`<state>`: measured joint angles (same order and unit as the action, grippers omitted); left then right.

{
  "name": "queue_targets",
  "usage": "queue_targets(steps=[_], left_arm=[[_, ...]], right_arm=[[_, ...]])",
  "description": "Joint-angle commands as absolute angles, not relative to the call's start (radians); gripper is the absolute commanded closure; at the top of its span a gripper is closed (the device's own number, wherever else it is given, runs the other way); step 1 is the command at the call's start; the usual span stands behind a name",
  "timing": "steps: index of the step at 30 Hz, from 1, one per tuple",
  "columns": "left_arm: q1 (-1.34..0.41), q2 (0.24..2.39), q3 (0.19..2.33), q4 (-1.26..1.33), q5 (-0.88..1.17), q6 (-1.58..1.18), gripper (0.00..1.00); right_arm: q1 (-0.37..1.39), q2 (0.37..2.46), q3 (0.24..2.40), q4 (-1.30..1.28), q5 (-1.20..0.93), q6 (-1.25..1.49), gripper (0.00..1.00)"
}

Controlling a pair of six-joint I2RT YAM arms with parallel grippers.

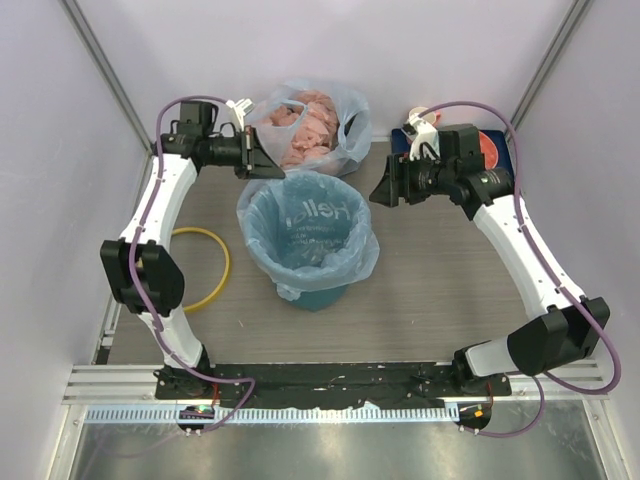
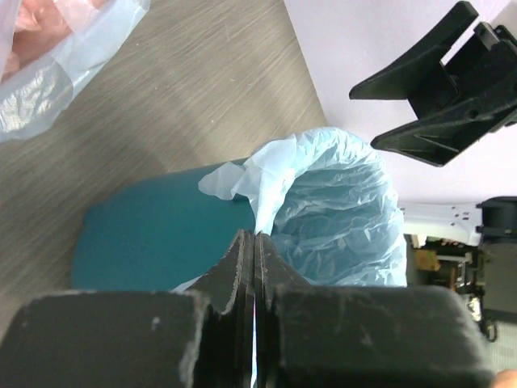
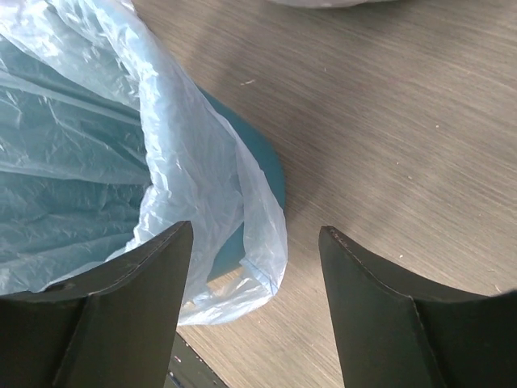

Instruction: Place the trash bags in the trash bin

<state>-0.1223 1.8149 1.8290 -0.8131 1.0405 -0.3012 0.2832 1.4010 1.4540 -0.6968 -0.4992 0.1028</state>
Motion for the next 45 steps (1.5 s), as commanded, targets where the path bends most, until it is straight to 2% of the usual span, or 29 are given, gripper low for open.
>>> queue_targets(steps=[1, 5, 18, 20, 25, 28, 31, 32, 35, 37, 38, 39, 41, 45], left_arm=[[-0.123, 1.753, 1.773, -0.747, 0.974, -0.455, 1.0], [-0.103, 1.743, 1.695, -0.696, 0.907, -0.535, 1.0], [-0.058, 1.726, 1.519, -0.512, 0.946, -0.709, 1.0], [-0.058, 1.718, 1.511, -0.511, 0.954, -0.707, 1.0], [-0.051, 1.7, 1.493, -0.496, 0.965, -0.709, 0.97], [-0.025, 1.684, 1.485, -0.506, 0.94, -0.701, 0.89], [0.024, 1.678, 1.525, -0.59, 0.901, -0.605, 0.75], [0.032, 1.678, 1.582, -0.676, 0.89, -0.494, 0.66], [0.041, 1.692, 1.772, -0.912, 0.792, -0.28, 0.53], [0.041, 1.669, 1.833, -0.965, 0.731, -0.142, 0.45], [0.04, 1.655, 1.862, -0.992, 0.715, -0.108, 0.36], [0.041, 1.641, 1.865, -0.996, 0.703, -0.059, 0.32], [0.037, 1.602, 1.876, -1.029, 0.696, -0.008, 0.25], [-0.075, 1.562, 1.872, -1.098, 0.609, 0.1, 0.27]], right_arm=[[0.29, 1.399, 1.526, -0.669, -0.483, 0.092, 0.29], [0.298, 1.413, 1.562, -0.66, -0.473, 0.098, 0.27], [0.456, 1.434, 1.574, -0.661, -0.336, 0.015, 0.26], [0.474, 1.445, 1.592, -0.669, -0.301, 0.005, 0.27], [0.486, 1.473, 1.606, -0.695, -0.221, -0.038, 0.41], [0.486, 1.476, 1.621, -0.715, -0.186, -0.06, 0.46], [0.486, 1.471, 1.638, -0.73, -0.175, -0.071, 0.53], [0.486, 1.474, 1.643, -0.736, -0.173, -0.074, 0.59], [0.486, 1.479, 1.66, -0.752, -0.186, -0.078, 0.7], [0.485, 1.486, 1.672, -0.758, -0.219, -0.077, 0.73], [0.486, 1.488, 1.677, -0.759, -0.232, -0.074, 0.73], [0.488, 1.494, 1.68, -0.761, -0.241, -0.065, 0.73], [0.488, 1.499, 1.692, -0.762, -0.262, -0.063, 0.72], [0.486, 1.512, 1.71, -0.765, -0.247, -0.083, 0.74]])
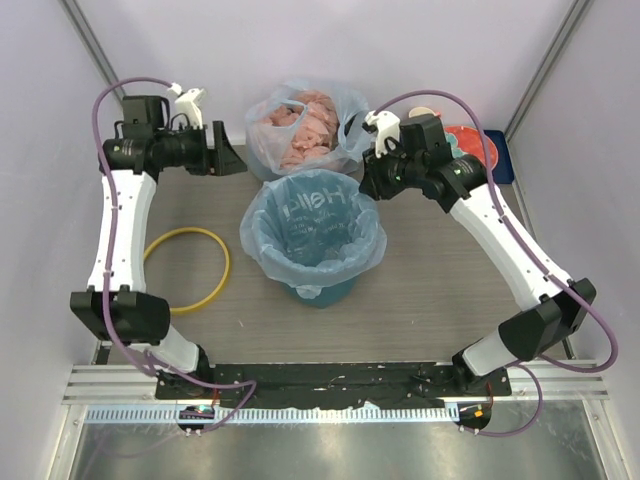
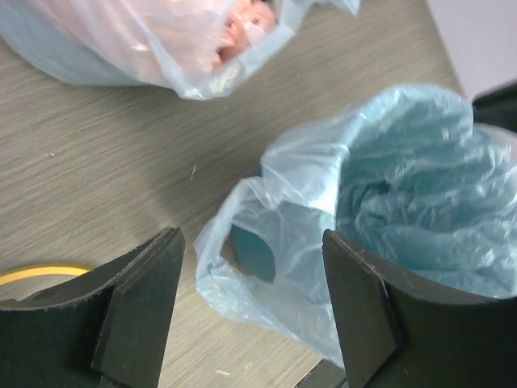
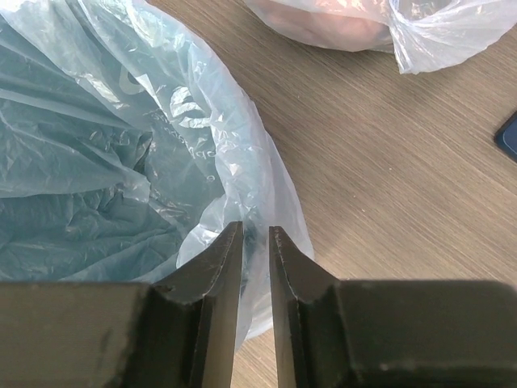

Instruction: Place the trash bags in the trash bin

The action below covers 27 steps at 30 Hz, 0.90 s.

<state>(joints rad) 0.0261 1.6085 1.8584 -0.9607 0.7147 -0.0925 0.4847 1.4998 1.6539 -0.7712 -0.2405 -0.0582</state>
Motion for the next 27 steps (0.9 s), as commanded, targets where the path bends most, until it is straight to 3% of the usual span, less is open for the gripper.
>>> queue_targets(steps=[1, 3, 6, 7, 10, 16, 21, 27], left_arm=[[-0.098, 1.554, 1.861, -1.103, 0.594, 0.124, 0.27], [-0.164, 1.529, 1.827, -1.106, 0.532, 0.14, 0.29], [-0.201, 1.496, 1.792, -1.095, 0.499, 0.149, 0.3], [-0.206, 1.493, 1.783, -1.094, 0.494, 0.147, 0.29], [-0.215, 1.506, 1.799, -1.137, 0.479, 0.158, 0.29], [-0.198, 1.479, 1.819, -1.215, 0.439, 0.21, 0.21], [0.096, 1.384, 1.662, -1.301, 0.528, 0.313, 0.14], [0.355, 1.302, 1.33, -1.284, 0.402, 0.541, 0.14]], right_arm=[[0.488, 1.519, 1.719, -0.768, -0.244, -0.1, 0.77], [0.486, 1.523, 1.73, -0.778, -0.227, -0.115, 0.75], [0.48, 1.522, 1.776, -0.808, -0.222, -0.141, 0.57], [0.48, 1.517, 1.795, -0.808, -0.224, -0.144, 0.45], [0.479, 1.496, 1.822, -0.825, -0.229, -0.15, 0.35], [0.482, 1.471, 1.829, -0.867, -0.238, -0.141, 0.31], [0.48, 1.41, 1.798, -0.89, -0.259, -0.111, 0.27], [0.476, 1.307, 1.712, -0.882, -0.249, -0.103, 0.23]])
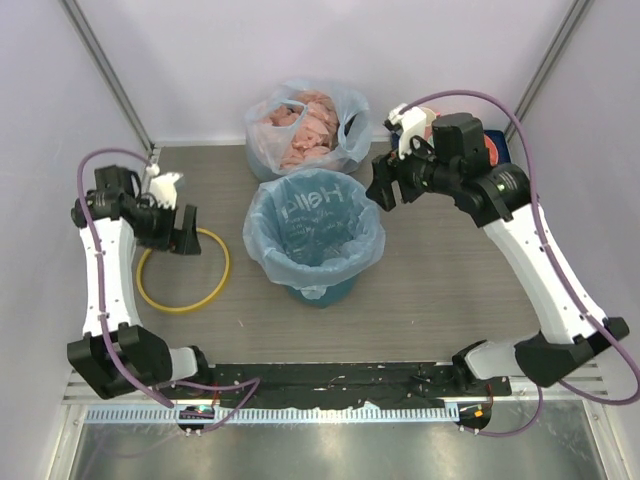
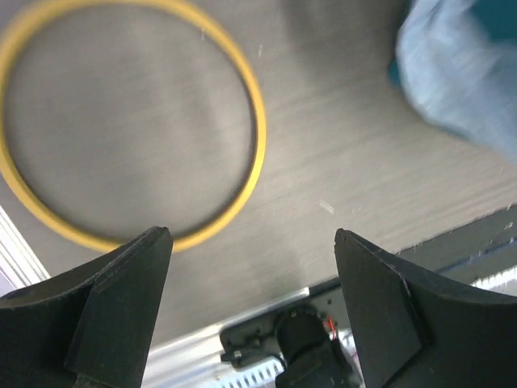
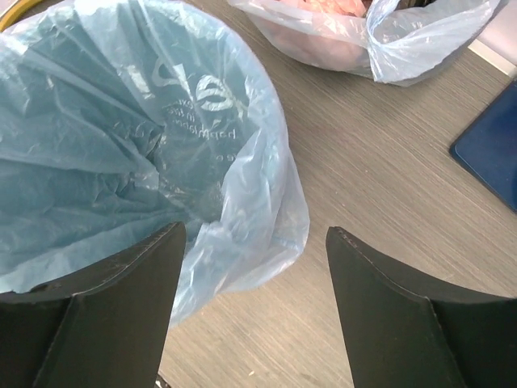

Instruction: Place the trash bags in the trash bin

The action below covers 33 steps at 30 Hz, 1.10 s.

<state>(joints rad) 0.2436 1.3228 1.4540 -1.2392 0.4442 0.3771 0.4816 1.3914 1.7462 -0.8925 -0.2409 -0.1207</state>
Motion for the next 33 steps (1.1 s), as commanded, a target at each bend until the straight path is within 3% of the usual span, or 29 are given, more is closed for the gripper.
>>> queue_targets(steps=[1, 5, 7, 10, 15, 20, 33], left_arm=[[0.401, 1.307, 1.286, -1.246, 0.403, 0.543, 0.16], [0.635, 1.388, 1.22, -1.126, 0.425, 0.454, 0.24], [0.658, 1.419, 1.189, -1.03, 0.356, 0.402, 0.36], [0.69, 1.436, 1.131, -0.877, 0.256, 0.315, 0.43], [0.701, 1.44, 1.037, -0.683, 0.137, 0.203, 0.46], [0.707, 1.505, 1.008, -0.572, 0.046, 0.172, 0.56], [0.724, 1.623, 0.942, -0.399, 0.101, 0.179, 0.59]], right_arm=[[0.474, 1.292, 1.697, -0.882, -0.249, -0.095, 0.23], [0.472, 1.267, 1.667, -0.887, -0.252, -0.089, 0.23], [0.471, 1.266, 1.657, -0.888, -0.252, -0.087, 0.23], [0.471, 1.264, 1.652, -0.891, -0.258, -0.081, 0.23], [0.468, 1.266, 1.646, -0.888, -0.256, -0.075, 0.23], [0.466, 1.278, 1.657, -0.893, -0.256, -0.074, 0.23], [0.46, 1.29, 1.661, -0.9, -0.258, -0.072, 0.23]])
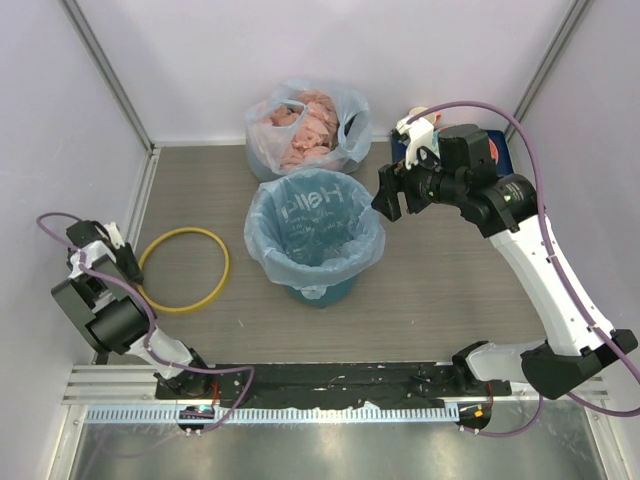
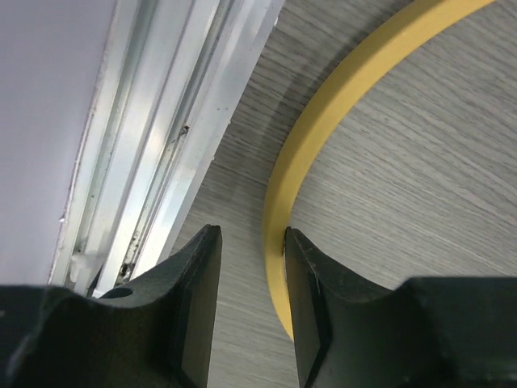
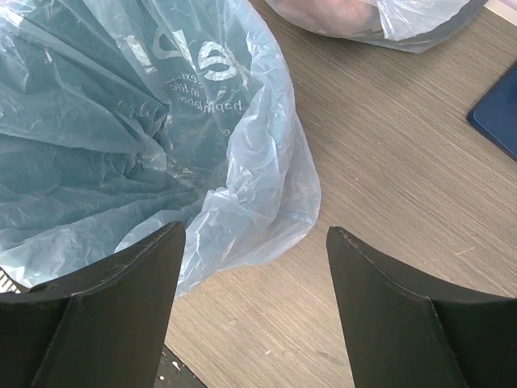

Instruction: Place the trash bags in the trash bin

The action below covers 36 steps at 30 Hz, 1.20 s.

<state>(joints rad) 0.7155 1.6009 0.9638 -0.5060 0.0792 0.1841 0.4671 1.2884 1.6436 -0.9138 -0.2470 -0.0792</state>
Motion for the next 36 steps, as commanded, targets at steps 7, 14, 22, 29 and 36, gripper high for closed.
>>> queue_targets(steps=[7, 14, 22, 29, 36], left_arm=[[0.723, 1.655, 0.926, -0.325, 0.257, 0.18, 0.71], [0.684, 1.741, 0.986, -0.282, 0.336, 0.16, 0.78], [0.601, 1.827, 1.046, -0.247, 0.295, 0.144, 0.63], [0.6, 1.763, 1.121, -0.368, 0.244, 0.1, 1.0], [0.598, 1.57, 1.271, -0.586, 0.288, -0.049, 1.0]], right_arm=[[0.46, 1.299, 1.655, -0.894, -0.264, -0.066, 0.23], [0.457, 1.307, 1.654, -0.89, -0.265, -0.061, 0.23], [0.453, 1.316, 1.658, -0.899, -0.264, -0.063, 0.23], [0.451, 1.312, 1.664, -0.9, -0.262, -0.06, 0.23], [0.451, 1.302, 1.654, -0.891, -0.265, -0.054, 0.23]])
